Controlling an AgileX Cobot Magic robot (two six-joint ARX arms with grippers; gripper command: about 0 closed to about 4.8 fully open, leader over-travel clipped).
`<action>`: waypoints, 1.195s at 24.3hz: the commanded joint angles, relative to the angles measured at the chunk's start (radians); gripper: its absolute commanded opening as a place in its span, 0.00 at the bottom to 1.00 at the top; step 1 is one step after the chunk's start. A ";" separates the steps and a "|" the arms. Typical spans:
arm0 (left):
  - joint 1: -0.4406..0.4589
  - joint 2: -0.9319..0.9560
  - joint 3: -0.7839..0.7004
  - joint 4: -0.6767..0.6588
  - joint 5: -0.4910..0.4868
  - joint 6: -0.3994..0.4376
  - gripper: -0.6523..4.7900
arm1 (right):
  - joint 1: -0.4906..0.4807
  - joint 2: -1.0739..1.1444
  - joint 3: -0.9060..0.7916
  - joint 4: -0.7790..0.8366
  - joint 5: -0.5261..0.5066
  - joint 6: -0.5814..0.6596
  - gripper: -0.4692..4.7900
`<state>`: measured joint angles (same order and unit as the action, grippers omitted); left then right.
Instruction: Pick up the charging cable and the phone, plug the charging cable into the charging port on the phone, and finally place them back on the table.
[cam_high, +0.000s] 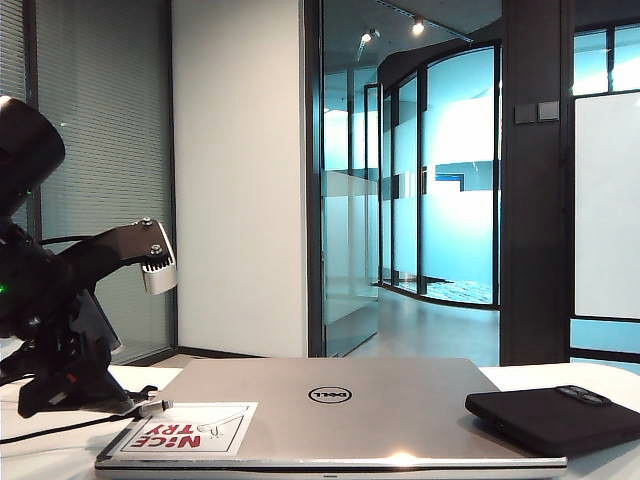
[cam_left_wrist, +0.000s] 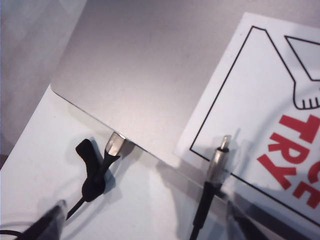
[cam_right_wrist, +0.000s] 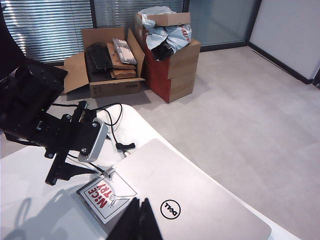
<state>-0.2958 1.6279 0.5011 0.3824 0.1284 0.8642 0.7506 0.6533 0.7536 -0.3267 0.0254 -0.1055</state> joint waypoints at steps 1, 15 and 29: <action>0.002 0.038 0.002 0.024 0.003 0.004 0.87 | 0.001 -0.003 0.006 0.025 0.002 -0.003 0.08; 0.002 0.116 0.003 0.082 0.004 0.039 0.87 | 0.001 -0.003 0.006 0.027 0.002 -0.003 0.08; 0.001 0.111 0.003 0.024 0.004 0.037 0.11 | 0.001 -0.003 0.006 0.055 0.002 -0.003 0.08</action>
<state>-0.2958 1.7454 0.5018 0.4122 0.1280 0.9039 0.7506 0.6533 0.7536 -0.2962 0.0257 -0.1055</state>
